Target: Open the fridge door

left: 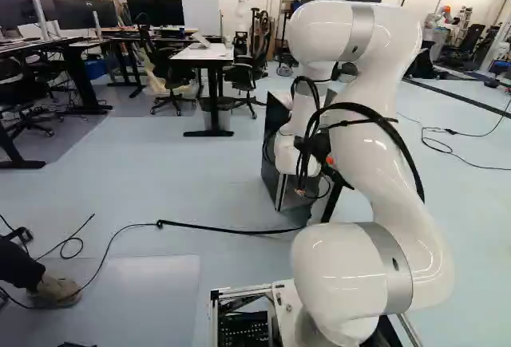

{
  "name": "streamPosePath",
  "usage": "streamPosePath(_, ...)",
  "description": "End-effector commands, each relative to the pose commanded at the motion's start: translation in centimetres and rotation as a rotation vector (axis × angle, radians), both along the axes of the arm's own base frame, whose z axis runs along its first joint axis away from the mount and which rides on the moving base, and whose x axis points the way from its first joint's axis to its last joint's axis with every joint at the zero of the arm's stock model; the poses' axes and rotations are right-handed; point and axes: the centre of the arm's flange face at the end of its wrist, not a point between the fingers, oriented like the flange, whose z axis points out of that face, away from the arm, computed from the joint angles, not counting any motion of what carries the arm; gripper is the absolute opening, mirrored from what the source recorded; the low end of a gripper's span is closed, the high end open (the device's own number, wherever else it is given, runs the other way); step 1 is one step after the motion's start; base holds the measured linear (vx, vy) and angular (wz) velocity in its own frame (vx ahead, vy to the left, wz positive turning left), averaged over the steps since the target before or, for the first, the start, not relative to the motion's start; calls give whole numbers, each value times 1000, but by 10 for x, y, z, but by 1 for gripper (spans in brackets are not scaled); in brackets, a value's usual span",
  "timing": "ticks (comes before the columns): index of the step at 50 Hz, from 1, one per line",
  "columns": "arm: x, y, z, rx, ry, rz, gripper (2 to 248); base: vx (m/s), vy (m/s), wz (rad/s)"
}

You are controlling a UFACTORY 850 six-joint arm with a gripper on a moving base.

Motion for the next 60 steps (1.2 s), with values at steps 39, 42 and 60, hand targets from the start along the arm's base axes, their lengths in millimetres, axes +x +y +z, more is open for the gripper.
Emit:
streamPosePath(39,-40,-19,1,2,30,-228,247,0,0,0)
streamPosePath(42,-40,-20,2,-12,28,-228,247,0,0,0)
streamPosePath(60,-40,-23,10,-114,17,-223,247,0,0,0)
